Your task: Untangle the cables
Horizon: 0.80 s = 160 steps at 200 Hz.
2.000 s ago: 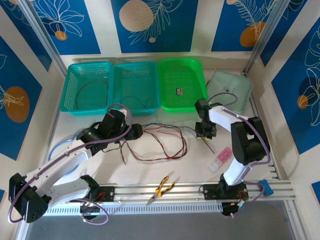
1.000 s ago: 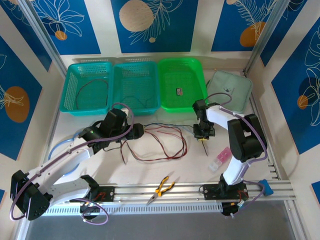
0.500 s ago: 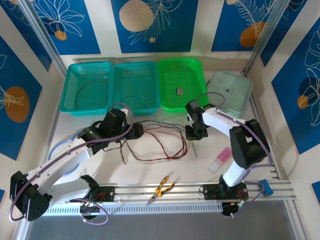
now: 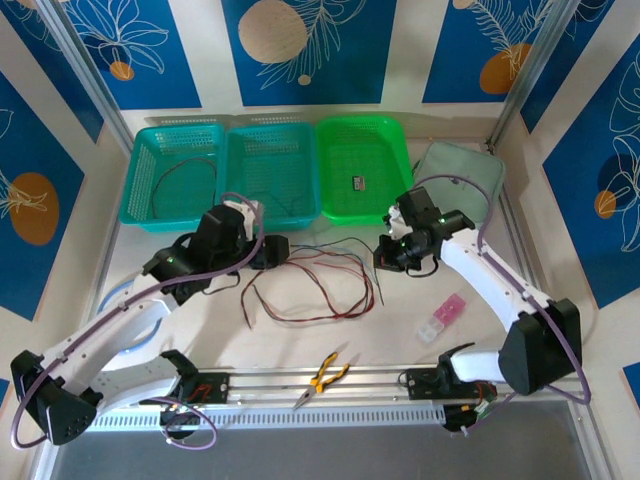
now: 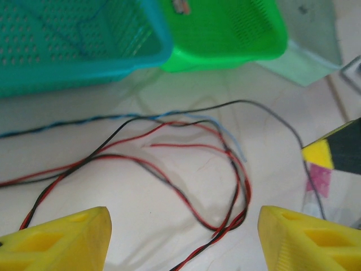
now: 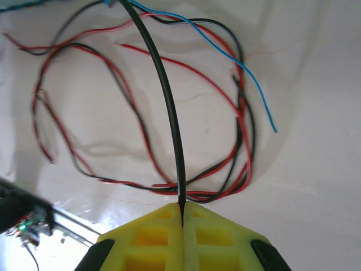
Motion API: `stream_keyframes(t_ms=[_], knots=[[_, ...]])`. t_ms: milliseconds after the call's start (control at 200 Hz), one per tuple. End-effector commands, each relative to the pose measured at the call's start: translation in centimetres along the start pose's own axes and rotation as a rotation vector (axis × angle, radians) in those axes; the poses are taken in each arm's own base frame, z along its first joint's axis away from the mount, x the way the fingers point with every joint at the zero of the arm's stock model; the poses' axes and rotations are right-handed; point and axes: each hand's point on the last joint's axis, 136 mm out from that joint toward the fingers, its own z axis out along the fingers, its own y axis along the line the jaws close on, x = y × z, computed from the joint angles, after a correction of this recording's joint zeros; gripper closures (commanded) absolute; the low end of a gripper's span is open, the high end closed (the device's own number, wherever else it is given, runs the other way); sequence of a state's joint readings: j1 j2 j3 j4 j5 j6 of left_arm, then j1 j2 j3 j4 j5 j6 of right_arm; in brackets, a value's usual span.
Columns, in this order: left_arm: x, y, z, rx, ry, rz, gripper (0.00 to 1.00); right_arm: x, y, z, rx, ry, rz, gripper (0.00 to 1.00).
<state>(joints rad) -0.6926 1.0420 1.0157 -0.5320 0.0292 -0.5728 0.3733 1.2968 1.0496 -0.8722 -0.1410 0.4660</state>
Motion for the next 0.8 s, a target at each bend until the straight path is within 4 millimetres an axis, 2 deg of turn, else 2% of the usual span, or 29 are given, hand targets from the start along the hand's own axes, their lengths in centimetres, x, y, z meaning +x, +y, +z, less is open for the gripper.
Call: stream_keyframes(t_ms=[0,125,380,565,730,795], knots=[[-3.7,-3.8,-2.6,0.113,-0.094,0.143,0.3,-0.3,3.3,-3.1,-0.123,-0.037,-0.012,1.0],[-5.3,-5.4,-3.2,0.132,-0.092,0.27,0.29,-0.4,4.5,-5.3,-0.118,-0.08,-0.071,1.0],[-7.6,-10.0,-3.8,0.315,-0.175,0.509,0.31,-1.3,6.8,-8.4,-0.089,-0.179,-0.229,1.0],[-7.7,-11.9,-2.4,0.396,-0.135,0.611,0.3,-3.1,9.3,-10.2,-0.117,-0.23,-0.324,1.0],[-8.0,-13.9,-1.1,0.511,-0.139,0.604,0.28,-4.1,11.3,-11.0,-0.139,-0.241,-0.401,1.0],[-8.3,-14.2,-0.6,0.515,-0.115,0.57,0.28,-4.7,11.5,-11.2,-0.136,-0.242,-0.371,1.0]])
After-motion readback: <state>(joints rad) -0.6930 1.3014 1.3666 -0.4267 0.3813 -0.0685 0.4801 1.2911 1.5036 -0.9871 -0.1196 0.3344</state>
